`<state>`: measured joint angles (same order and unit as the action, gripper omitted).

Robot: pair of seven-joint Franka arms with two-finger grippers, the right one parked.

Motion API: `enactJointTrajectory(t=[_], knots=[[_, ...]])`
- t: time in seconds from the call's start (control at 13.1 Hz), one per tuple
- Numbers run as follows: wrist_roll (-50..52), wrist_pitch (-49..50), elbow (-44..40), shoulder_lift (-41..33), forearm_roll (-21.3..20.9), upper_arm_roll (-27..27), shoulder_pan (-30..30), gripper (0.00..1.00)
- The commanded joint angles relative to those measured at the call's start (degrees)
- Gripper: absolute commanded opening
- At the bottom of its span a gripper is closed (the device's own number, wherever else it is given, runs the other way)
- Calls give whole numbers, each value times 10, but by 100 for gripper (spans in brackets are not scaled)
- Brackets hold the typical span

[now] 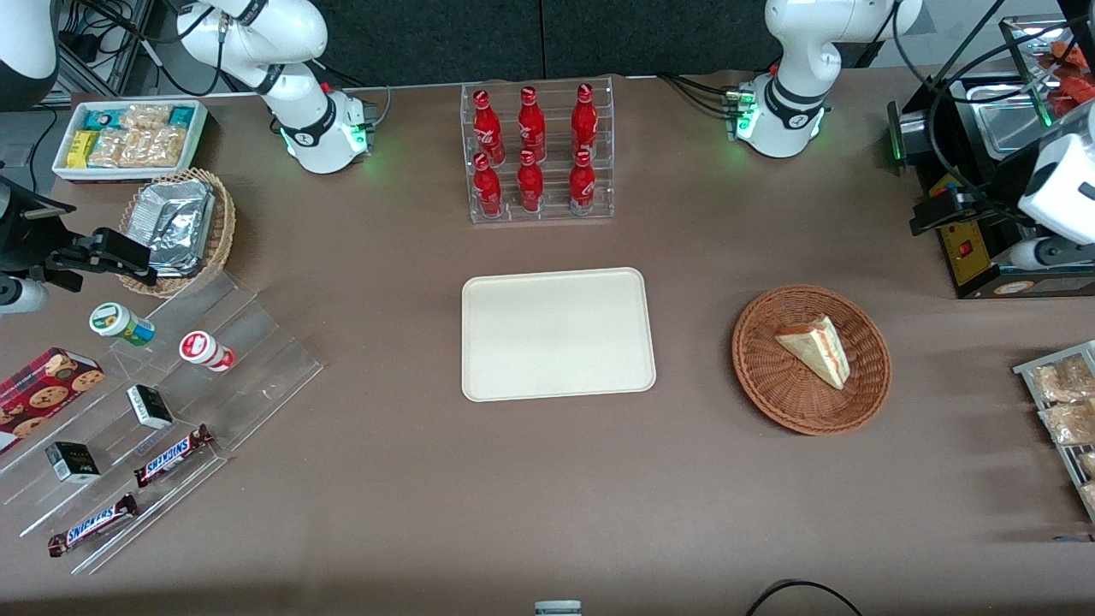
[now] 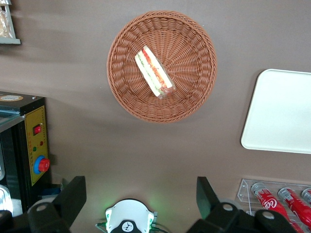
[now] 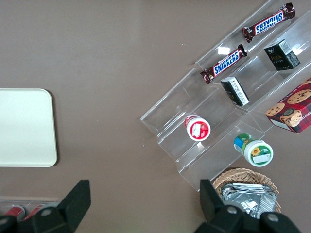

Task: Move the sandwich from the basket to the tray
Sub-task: 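Move the left gripper over the sandwich in the wicker basket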

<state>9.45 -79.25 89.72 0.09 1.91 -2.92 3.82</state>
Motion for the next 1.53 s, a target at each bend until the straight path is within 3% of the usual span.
enactJointTrajectory(t=[0.0,0.31,0.76,1.07,1.45], knots=[[1,6,0,-6,-7,2,6,100],[1,-15,36,-4,-21,4,6,100],[21,-177,177,-19,-24,5,6,100],[126,-296,284,-30,-24,5,8,100],[268,-406,337,-16,-24,17,10,100]])
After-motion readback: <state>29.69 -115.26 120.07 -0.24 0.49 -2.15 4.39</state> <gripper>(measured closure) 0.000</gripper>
